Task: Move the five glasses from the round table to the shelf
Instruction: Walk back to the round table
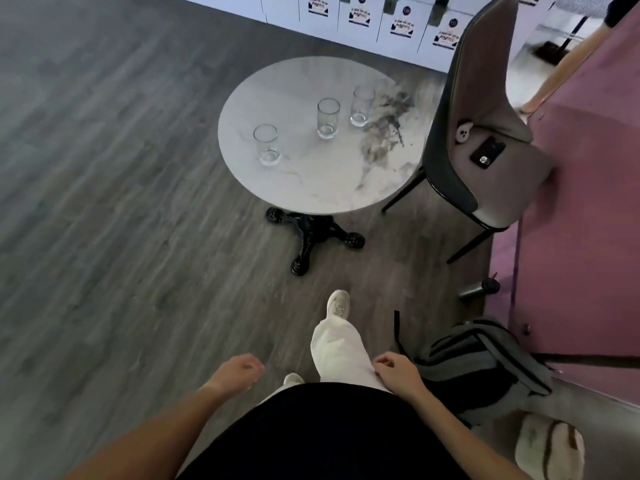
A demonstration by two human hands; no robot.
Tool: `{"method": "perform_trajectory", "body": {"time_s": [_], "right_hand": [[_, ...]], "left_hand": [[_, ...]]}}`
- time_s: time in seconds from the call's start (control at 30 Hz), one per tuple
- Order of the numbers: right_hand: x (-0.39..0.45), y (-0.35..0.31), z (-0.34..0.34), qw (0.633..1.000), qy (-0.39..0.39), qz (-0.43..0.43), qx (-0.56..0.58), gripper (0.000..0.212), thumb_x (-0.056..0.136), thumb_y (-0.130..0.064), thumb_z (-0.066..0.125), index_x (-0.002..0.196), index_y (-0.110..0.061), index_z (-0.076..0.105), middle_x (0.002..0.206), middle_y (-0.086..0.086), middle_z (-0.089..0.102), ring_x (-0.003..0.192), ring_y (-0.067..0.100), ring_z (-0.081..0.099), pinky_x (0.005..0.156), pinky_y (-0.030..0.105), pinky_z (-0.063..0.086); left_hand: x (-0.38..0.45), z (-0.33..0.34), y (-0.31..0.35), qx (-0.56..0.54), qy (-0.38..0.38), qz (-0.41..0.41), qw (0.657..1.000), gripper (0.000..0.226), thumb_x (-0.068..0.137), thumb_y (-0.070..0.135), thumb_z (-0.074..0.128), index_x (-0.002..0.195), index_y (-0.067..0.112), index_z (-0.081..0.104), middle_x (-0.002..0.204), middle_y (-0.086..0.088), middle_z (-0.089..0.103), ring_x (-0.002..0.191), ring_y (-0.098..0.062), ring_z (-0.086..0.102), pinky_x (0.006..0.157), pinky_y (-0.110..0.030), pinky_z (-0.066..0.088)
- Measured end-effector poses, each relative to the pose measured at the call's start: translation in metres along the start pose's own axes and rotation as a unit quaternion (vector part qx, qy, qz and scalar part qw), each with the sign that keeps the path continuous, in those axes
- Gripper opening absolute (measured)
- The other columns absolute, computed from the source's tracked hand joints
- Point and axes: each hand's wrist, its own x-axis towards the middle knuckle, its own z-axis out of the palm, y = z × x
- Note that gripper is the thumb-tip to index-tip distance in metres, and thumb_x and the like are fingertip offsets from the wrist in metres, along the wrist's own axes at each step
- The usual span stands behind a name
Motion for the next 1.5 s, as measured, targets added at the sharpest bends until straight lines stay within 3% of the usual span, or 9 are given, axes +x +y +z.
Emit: {"method": "perform_trajectory", "body": {"time_s": [0.17,0.4,0.57,0.7,0.83,0.97,1.1,1.27,1.5], "right_hand": [[0.061,-0.036,-0.044,1.0,-0.016,-0.017,-0.006,0.021,0.085,-0.034,0.055,0.066,-0.032,0.064,0.069,-0.016,0.06,0.071,0.005,0.055,0.069,0.022,0.04],[0.12,-0.124,-0.135,0.987,0.096,-0.108,0.073,0.004,0.084,-0.032,0.063,0.087,-0.034,0.062,0.082,-0.014,0.067,0.081,0.009,0.064,0.077,0.026,0.047],[0.153,-0.21,-0.206,0.958,0.17,-0.212,0.091,0.01,0.084,-0.035,0.063,0.094,-0.036,0.06,0.076,-0.013,0.067,0.074,0.0,0.06,0.067,0.019,0.041],[0.178,-0.267,-0.239,0.956,0.129,-0.248,0.082,0.019,0.085,-0.039,0.061,0.103,-0.036,0.057,0.08,-0.011,0.065,0.073,0.001,0.062,0.063,0.019,0.044],[0.199,-0.315,-0.253,0.956,0.103,-0.271,0.042,0.034,0.082,-0.044,0.061,0.114,-0.038,0.051,0.091,-0.01,0.062,0.084,0.008,0.061,0.076,0.029,0.047],[0.215,-0.356,-0.259,0.949,0.096,-0.298,-0.045,0.047,0.084,-0.043,0.061,0.128,-0.036,0.045,0.117,0.001,0.056,0.103,0.018,0.057,0.084,0.03,0.042],[0.227,-0.394,-0.263,0.94,0.102,-0.308,-0.104,0.054,0.085,-0.034,0.059,0.136,-0.032,0.041,0.135,0.008,0.047,0.116,0.028,0.056,0.093,0.035,0.045],[0.241,-0.428,-0.262,0.934,0.115,-0.302,-0.155,0.051,0.085,-0.028,0.057,0.135,-0.027,0.046,0.132,0.009,0.047,0.115,0.027,0.056,0.092,0.031,0.043],[0.259,-0.448,-0.255,0.926,0.137,-0.277,-0.216,0.028,0.09,-0.028,0.055,0.113,-0.017,0.067,0.119,0.011,0.051,0.104,0.027,0.06,0.092,0.032,0.047]], "left_hand": [[0.042,-0.034,0.042,0.017,-0.03,0.002,0.999,0.014,0.094,0.032,0.055,0.088,0.025,0.066,0.086,0.005,0.068,0.073,-0.009,0.063,0.066,-0.019,0.05],[0.102,-0.119,0.144,-0.031,0.122,0.043,0.991,0.017,0.09,0.023,0.064,0.074,0.027,0.066,0.076,0.002,0.071,0.068,-0.015,0.067,0.068,-0.027,0.055],[0.128,-0.167,0.222,-0.065,0.197,0.094,0.974,0.002,0.089,0.031,0.064,0.088,0.033,0.063,0.089,0.008,0.071,0.083,-0.013,0.068,0.076,-0.028,0.048],[0.137,-0.196,0.261,-0.127,0.277,0.111,0.946,0.027,0.085,0.029,0.067,0.105,0.034,0.049,0.094,0.008,0.067,0.086,-0.015,0.066,0.075,-0.033,0.045],[0.142,-0.226,0.287,-0.141,0.328,0.11,0.928,0.054,0.083,0.028,0.067,0.123,0.041,0.033,0.114,0.008,0.059,0.084,-0.017,0.068,0.086,-0.041,0.05],[0.153,-0.248,0.298,-0.067,0.316,0.12,0.939,0.053,0.084,0.03,0.065,0.128,0.041,0.038,0.134,-0.001,0.052,0.092,-0.018,0.068,0.091,-0.038,0.048],[0.171,-0.261,0.304,-0.026,0.28,0.113,0.953,0.042,0.084,0.033,0.065,0.124,0.036,0.055,0.135,-0.001,0.051,0.106,-0.02,0.062,0.097,-0.038,0.048],[0.19,-0.267,0.301,-0.012,0.264,0.1,0.959,0.029,0.085,0.034,0.065,0.113,0.026,0.065,0.133,-0.002,0.054,0.115,-0.023,0.059,0.102,-0.041,0.045],[0.199,-0.275,0.295,0.017,0.297,0.149,0.943,0.019,0.085,0.042,0.069,0.094,0.025,0.067,0.115,0.002,0.062,0.103,-0.019,0.062,0.08,-0.029,0.041]]}}
